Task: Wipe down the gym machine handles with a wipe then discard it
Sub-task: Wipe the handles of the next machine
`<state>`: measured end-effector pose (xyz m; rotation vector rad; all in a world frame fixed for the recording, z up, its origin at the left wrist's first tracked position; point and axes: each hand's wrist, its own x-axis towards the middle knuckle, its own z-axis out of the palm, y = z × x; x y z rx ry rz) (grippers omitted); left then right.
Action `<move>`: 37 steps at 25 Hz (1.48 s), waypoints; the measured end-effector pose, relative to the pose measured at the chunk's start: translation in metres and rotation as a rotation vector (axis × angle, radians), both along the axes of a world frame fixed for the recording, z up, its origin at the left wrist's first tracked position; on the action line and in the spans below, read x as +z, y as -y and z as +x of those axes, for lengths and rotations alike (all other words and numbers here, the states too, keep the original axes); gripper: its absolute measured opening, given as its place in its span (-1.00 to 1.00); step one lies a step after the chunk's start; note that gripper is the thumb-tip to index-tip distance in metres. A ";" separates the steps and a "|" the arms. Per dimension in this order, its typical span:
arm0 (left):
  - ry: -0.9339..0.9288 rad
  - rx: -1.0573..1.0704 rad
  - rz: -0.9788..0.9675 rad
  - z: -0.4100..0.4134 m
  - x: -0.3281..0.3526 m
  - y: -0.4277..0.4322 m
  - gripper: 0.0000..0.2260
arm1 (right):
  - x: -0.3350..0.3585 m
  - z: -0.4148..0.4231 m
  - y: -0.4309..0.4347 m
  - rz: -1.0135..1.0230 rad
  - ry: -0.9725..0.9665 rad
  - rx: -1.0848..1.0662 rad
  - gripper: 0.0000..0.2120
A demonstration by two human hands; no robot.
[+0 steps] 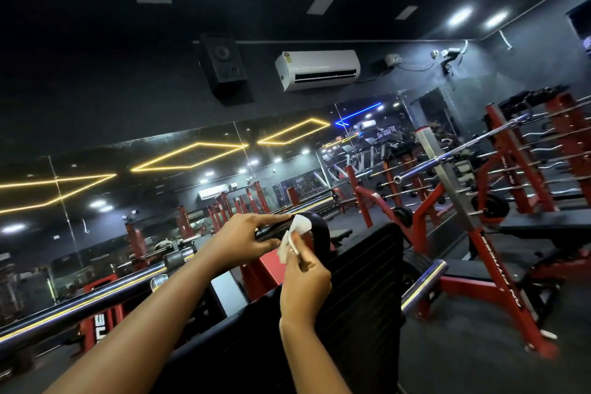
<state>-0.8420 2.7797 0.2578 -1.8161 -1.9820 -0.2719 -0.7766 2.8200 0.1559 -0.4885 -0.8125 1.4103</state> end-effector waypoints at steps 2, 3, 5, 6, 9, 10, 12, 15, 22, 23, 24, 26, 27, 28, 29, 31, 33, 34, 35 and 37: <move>-0.005 0.007 -0.003 0.001 0.000 0.001 -0.55 | -0.004 0.003 -0.008 -0.084 -0.037 -0.008 -0.72; 0.000 0.011 0.000 0.002 0.000 0.001 -0.54 | -0.004 0.004 -0.016 -0.154 -0.075 -0.011 -0.71; 0.020 0.016 0.002 0.002 0.000 0.001 -0.54 | 0.001 0.004 -0.031 -0.249 -0.141 0.013 -0.69; 0.023 0.017 0.003 0.002 0.000 0.000 -0.54 | 0.005 0.002 -0.034 -0.260 -0.166 0.023 -0.68; 0.008 0.018 0.000 0.001 0.000 0.000 -0.54 | 0.017 -0.010 -0.019 -0.234 -0.209 0.064 -0.68; 0.006 0.020 -0.007 0.001 0.001 0.000 -0.54 | 0.015 -0.015 -0.011 -0.217 -0.220 0.083 -0.69; 0.008 0.025 -0.020 0.000 0.002 0.001 -0.54 | 0.005 -0.021 0.002 -0.173 -0.192 0.102 -0.72; -0.001 0.030 -0.021 -0.002 0.001 0.000 -0.55 | -0.004 -0.021 -0.016 -0.190 -0.204 0.090 -0.71; 0.035 0.009 -0.030 -0.005 0.002 -0.002 -0.55 | 0.008 -0.022 -0.015 -0.192 -0.176 0.051 -0.72; 0.041 0.003 -0.032 -0.004 0.002 -0.001 -0.55 | 0.006 -0.024 -0.007 -0.170 -0.165 0.058 -0.73; 0.038 -0.004 -0.032 -0.004 0.002 0.000 -0.55 | 0.005 -0.025 -0.001 -0.148 -0.155 0.076 -0.74; -0.012 0.004 -0.045 0.000 0.002 0.002 -0.54 | 0.000 -0.020 0.007 -0.089 -0.112 0.121 -0.75; -0.064 0.029 -0.055 0.003 0.000 0.005 -0.53 | -0.004 -0.016 0.010 -0.054 -0.072 0.141 -0.76; -0.119 0.058 -0.052 0.007 -0.003 0.008 -0.53 | -0.007 -0.011 0.013 -0.022 -0.027 0.153 -0.75; -0.155 0.081 -0.029 0.009 -0.006 0.012 -0.53 | -0.010 -0.007 0.014 0.001 0.025 0.157 -0.75; -0.122 0.073 0.063 0.015 -0.016 0.029 -0.55 | -0.016 0.009 0.020 0.036 0.123 0.173 -0.73; -0.075 0.023 0.126 0.021 -0.031 0.054 -0.58 | -0.020 0.028 0.031 0.112 0.237 0.172 -0.72; -0.077 0.003 0.134 0.024 -0.040 0.067 -0.58 | -0.023 0.038 0.038 0.166 0.310 0.154 -0.71; -0.083 -0.016 0.139 0.028 -0.049 0.081 -0.59 | -0.025 0.047 0.045 0.222 0.383 0.130 -0.71; -0.071 -0.054 0.151 0.038 -0.068 0.106 -0.63 | -0.031 0.065 0.061 0.320 0.509 0.075 -0.70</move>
